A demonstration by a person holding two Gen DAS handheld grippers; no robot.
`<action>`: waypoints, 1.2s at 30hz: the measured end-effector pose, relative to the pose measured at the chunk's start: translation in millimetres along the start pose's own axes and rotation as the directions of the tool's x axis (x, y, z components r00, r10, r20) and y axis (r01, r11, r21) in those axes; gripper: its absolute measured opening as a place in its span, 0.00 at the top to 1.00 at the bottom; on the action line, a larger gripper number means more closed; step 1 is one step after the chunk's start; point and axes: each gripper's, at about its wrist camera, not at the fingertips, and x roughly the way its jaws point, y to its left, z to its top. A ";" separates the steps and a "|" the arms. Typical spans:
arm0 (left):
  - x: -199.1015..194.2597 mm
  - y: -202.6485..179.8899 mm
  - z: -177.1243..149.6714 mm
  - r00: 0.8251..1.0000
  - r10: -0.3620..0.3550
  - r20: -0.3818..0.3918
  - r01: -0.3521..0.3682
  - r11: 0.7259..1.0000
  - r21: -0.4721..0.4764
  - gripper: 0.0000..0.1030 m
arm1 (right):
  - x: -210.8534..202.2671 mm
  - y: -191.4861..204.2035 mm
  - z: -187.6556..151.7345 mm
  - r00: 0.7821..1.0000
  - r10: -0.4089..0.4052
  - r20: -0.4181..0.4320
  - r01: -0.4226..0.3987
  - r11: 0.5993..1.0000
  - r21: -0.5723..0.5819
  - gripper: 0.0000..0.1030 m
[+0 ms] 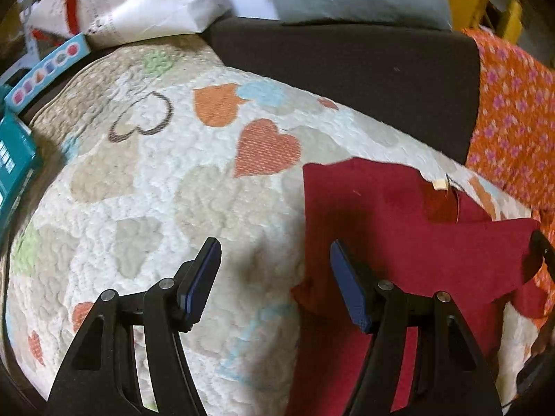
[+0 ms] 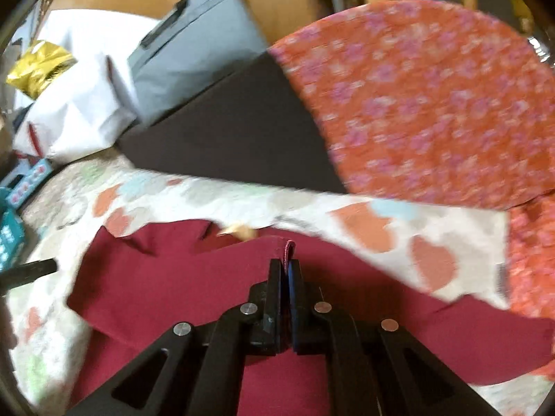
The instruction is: Fold small clothes
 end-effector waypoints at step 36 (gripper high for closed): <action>28.2 -71.6 -15.4 1.000 0.004 -0.016 -0.002 0.995 0.096 0.36 | 60.2 -66.9 -73.4 0.968 0.051 -0.245 -0.015 0.989 0.148 0.78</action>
